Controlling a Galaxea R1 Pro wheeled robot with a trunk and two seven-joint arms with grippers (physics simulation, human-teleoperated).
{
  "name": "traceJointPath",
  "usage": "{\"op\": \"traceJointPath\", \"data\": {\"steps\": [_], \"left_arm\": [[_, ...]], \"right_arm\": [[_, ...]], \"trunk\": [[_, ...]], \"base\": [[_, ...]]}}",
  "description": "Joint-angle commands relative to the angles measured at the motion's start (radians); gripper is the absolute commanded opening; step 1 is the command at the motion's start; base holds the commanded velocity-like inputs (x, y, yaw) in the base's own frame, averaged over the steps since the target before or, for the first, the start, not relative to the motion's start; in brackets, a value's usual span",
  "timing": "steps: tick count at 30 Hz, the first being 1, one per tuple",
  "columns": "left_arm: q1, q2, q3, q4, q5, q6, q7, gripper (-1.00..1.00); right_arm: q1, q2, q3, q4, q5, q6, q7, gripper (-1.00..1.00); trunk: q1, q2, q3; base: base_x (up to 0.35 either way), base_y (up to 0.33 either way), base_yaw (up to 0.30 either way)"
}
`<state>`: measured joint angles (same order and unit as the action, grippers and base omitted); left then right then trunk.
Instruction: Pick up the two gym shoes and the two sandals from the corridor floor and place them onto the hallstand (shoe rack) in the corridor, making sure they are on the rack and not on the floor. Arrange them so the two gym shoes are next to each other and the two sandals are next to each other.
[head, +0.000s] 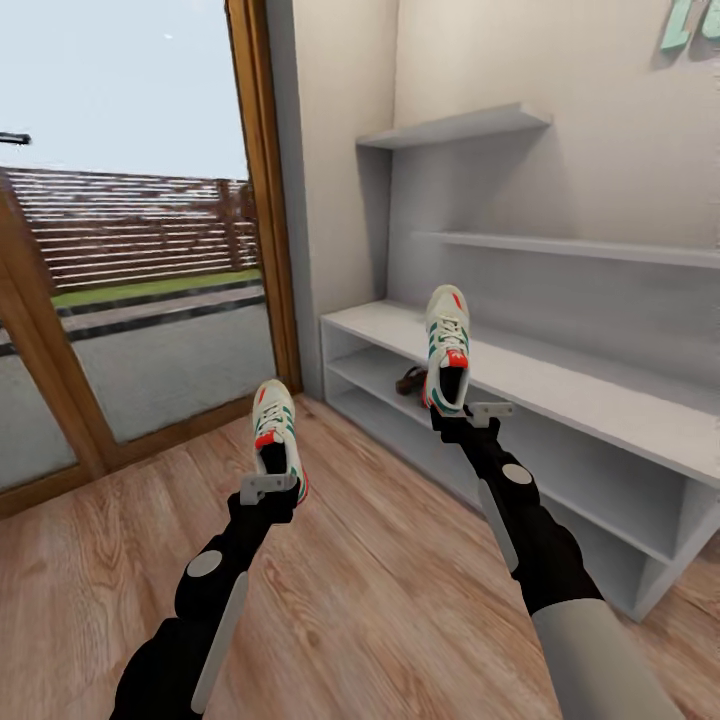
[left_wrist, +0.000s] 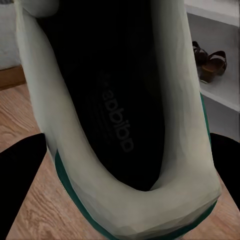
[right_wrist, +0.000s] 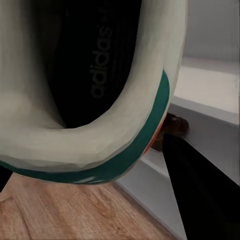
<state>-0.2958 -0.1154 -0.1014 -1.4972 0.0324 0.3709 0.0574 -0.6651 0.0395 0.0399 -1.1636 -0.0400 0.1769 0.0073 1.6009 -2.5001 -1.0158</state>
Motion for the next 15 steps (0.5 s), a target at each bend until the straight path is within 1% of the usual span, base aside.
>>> {"op": "traceJointPath", "data": {"steps": [1,5,9,12,15], "left_arm": [[0.0,0.0,-0.001,-0.001,0.003,0.005,0.007,-1.0],[0.0,0.0,-0.001,-0.001,0.003,0.005,0.006,-1.0],[0.0,0.0,-0.001,-0.001,0.003,0.005,0.006,-1.0],[0.0,0.0,-0.001,-0.001,0.003,0.005,0.005,-1.0],[0.0,0.0,-0.001,-0.001,0.003,0.005,0.005,-1.0]], "right_arm": [[-0.001,0.0,0.0,-0.001,-0.005,0.006,0.0,-1.0],[-0.001,0.0,0.0,-0.001,-0.005,0.006,0.0,-1.0],[-0.001,0.0,0.0,-0.001,-0.005,0.006,0.0,-1.0],[-0.001,0.0,0.0,-0.001,-0.005,0.006,0.0,-1.0],[-0.001,0.0,0.0,-0.001,-0.005,0.006,0.0,-1.0]], "trunk": [[0.0,0.0,-0.001],[0.0,0.0,-0.001],[0.0,0.0,-0.001],[0.0,0.0,-0.001],[0.0,0.0,-0.001]], "base": [[0.132,0.305,-0.253],[0.086,0.307,-0.253],[0.018,0.289,-0.253],[0.004,0.139,-0.253],[0.001,0.045,-0.253]]}}
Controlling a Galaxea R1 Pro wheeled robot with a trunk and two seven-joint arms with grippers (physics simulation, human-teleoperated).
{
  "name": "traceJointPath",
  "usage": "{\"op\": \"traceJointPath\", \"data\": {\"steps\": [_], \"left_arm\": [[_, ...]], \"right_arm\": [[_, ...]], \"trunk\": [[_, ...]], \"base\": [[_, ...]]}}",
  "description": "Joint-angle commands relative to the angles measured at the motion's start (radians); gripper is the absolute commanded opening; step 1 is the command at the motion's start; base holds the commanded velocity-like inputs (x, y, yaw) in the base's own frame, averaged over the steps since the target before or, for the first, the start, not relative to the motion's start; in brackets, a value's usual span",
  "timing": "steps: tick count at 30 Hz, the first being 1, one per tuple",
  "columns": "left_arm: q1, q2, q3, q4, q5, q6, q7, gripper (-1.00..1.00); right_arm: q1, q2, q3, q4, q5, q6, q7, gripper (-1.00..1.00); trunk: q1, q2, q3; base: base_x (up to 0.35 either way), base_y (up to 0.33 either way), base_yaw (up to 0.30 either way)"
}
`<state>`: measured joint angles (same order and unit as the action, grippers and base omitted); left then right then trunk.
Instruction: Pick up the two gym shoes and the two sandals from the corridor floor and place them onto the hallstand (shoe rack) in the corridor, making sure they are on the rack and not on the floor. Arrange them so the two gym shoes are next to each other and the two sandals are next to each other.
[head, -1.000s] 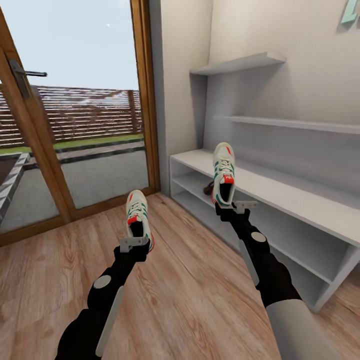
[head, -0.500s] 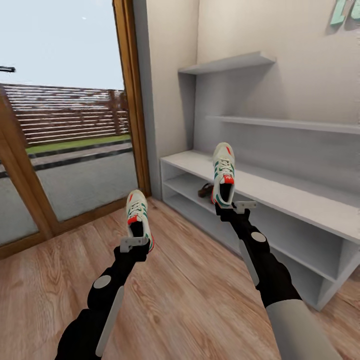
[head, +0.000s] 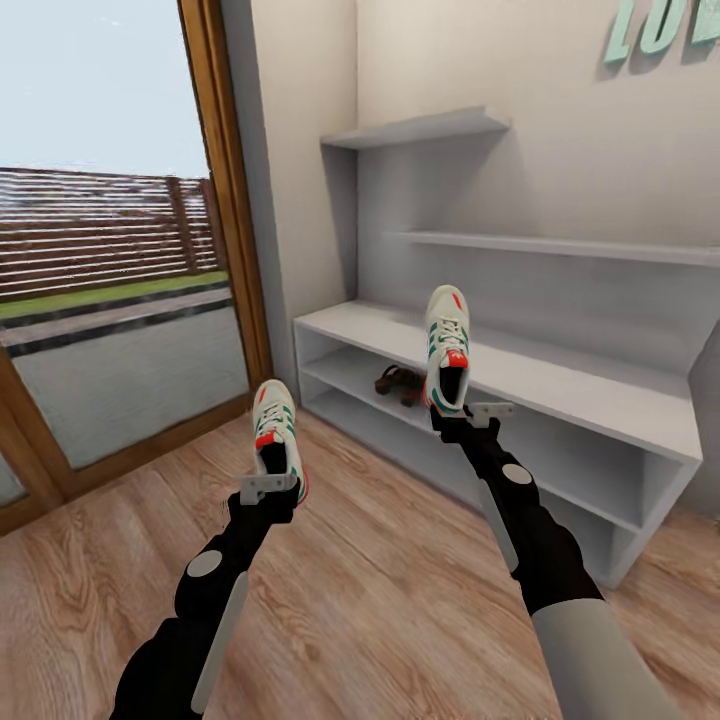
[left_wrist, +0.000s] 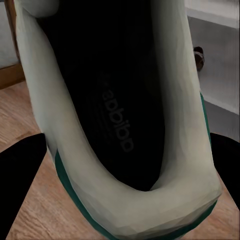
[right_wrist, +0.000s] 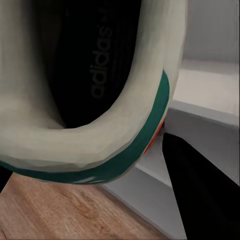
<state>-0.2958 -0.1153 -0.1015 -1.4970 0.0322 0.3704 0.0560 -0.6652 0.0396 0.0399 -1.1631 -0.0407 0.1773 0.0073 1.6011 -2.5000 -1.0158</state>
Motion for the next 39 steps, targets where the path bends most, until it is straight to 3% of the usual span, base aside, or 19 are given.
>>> {"op": "traceJointPath", "data": {"steps": [1,39], "left_arm": [[0.0,0.0,-0.001,-0.002,0.003,0.005,0.007,-1.0],[0.0,0.0,-0.001,-0.002,0.003,0.005,0.007,-1.0]], "right_arm": [[-0.001,0.0,0.0,-0.001,-0.004,0.005,0.0,-1.0],[-0.001,0.0,0.0,-0.003,-0.004,0.005,0.0,-1.0]], "trunk": [[0.0,0.0,-0.001],[0.0,0.0,-0.001]], "base": [[0.001,0.019,-0.253],[0.0,0.001,-0.253]]}}
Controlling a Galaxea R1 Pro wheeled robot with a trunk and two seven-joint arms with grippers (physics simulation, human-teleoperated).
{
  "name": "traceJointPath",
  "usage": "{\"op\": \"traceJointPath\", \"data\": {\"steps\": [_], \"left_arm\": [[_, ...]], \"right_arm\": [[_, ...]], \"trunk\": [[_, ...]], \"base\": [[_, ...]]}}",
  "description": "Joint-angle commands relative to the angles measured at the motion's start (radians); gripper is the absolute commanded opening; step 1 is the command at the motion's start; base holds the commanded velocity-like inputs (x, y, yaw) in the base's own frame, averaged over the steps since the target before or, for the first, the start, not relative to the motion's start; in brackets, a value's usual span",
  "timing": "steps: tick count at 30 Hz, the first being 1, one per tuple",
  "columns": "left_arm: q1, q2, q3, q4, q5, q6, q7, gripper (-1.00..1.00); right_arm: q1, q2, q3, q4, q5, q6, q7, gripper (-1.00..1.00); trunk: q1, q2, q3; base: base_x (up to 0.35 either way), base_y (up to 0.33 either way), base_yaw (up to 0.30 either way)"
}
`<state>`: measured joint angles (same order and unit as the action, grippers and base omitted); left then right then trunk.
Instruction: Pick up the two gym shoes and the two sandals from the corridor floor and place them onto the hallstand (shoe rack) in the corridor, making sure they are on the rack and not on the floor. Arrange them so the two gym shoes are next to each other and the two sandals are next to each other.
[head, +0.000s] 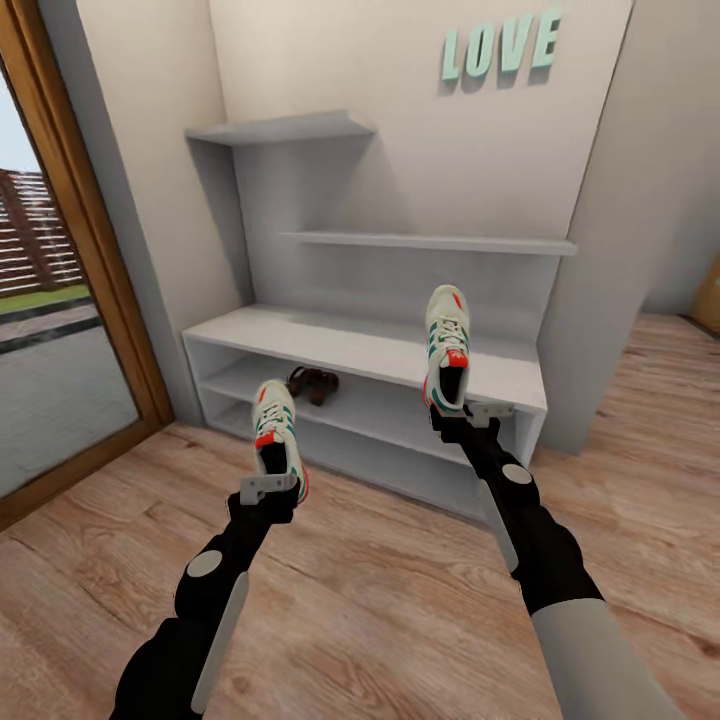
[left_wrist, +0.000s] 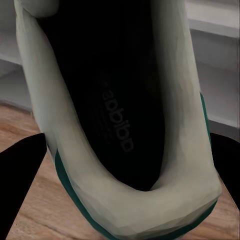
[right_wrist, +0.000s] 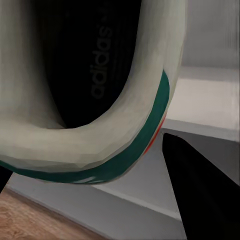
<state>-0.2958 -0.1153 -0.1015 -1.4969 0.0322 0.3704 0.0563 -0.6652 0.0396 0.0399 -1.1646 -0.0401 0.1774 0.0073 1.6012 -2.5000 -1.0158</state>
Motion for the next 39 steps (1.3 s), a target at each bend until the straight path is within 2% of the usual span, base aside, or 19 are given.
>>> {"op": "traceJointPath", "data": {"steps": [1,26,39], "left_arm": [[0.0,0.0,-0.001,-0.002,0.003,0.005,0.007,-1.0],[0.0,0.0,-0.001,-0.002,0.003,0.005,0.007,-1.0],[0.0,0.0,-0.001,-0.002,0.003,0.005,0.007,-1.0]], "right_arm": [[-0.001,0.0,0.0,-0.001,-0.004,0.005,0.0,-1.0],[-0.001,0.0,0.0,-0.001,-0.004,0.005,0.0,-1.0],[-0.001,0.0,0.0,-0.001,-0.004,0.005,0.0,-1.0]], "trunk": [[0.0,0.0,-0.001],[0.0,0.0,-0.001],[0.0,0.0,-0.001]], "base": [[0.0,0.0,-0.253],[0.0,0.004,-0.253],[0.0,0.241,-0.253]]}}
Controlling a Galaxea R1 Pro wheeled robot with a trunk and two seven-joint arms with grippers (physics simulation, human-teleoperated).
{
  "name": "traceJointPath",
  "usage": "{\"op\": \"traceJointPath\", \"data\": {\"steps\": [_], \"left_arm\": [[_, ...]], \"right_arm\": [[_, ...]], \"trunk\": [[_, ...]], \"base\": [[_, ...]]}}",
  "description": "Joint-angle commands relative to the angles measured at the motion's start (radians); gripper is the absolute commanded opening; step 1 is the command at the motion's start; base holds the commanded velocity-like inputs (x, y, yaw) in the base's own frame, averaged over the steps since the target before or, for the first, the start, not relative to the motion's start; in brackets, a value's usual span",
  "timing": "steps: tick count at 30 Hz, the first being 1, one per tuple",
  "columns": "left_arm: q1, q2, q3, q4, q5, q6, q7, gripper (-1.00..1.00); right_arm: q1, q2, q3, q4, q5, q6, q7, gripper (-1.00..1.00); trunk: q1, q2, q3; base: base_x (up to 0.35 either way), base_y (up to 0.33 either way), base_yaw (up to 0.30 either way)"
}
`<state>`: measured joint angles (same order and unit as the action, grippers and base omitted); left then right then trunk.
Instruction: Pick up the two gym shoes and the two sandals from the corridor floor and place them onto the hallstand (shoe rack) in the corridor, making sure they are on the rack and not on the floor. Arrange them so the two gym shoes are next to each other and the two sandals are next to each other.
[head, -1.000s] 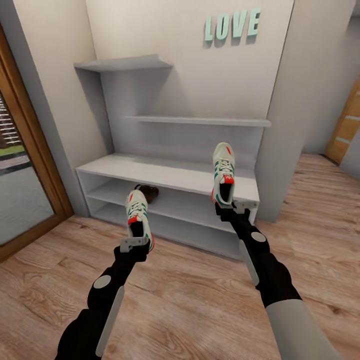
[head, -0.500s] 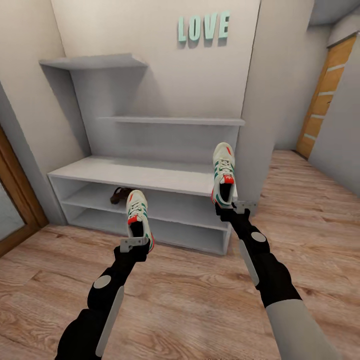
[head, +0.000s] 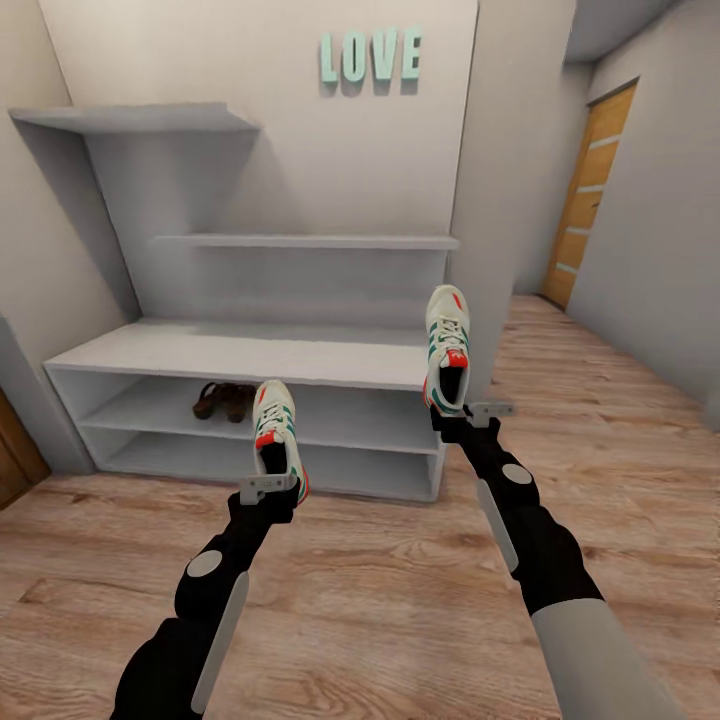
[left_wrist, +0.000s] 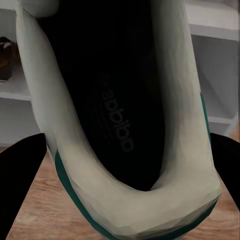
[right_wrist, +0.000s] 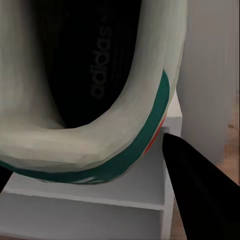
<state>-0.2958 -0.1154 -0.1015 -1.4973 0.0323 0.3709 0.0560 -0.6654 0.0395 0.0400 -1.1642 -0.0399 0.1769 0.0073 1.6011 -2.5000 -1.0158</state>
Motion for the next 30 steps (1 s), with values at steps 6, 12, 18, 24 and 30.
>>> {"op": "traceJointPath", "data": {"steps": [6,12,18,24,30], "left_arm": [[0.0,0.0,-0.001,-0.001,0.003,0.005,0.007,-1.0],[0.0,0.0,-0.001,-0.001,0.003,0.004,0.007,-1.0],[0.0,0.0,-0.001,-0.001,0.003,0.004,0.007,-1.0],[0.0,0.0,-0.001,-0.001,0.003,0.003,0.007,-1.0],[0.001,0.0,-0.001,-0.001,0.003,0.003,0.007,-1.0]], "right_arm": [[-0.001,0.0,0.0,-0.001,-0.005,0.006,0.0,-1.0],[-0.001,0.0,0.0,0.0,-0.005,0.006,0.0,-1.0],[0.0,0.0,0.0,-0.001,-0.005,0.006,0.0,-1.0],[-0.001,0.0,0.0,-0.001,-0.005,0.006,0.0,-1.0],[-0.001,0.0,0.0,-0.001,-0.005,0.005,0.0,-1.0]], "trunk": [[0.0,0.0,-0.001],[0.0,0.0,-0.001],[0.0,0.0,-0.001],[0.0,0.0,-0.001],[0.0,0.0,-0.001]], "base": [[0.0,0.313,-0.085],[0.021,0.315,-0.038],[0.06,0.315,-0.201],[0.008,0.282,-0.229],[0.0,0.038,-0.024]]}}
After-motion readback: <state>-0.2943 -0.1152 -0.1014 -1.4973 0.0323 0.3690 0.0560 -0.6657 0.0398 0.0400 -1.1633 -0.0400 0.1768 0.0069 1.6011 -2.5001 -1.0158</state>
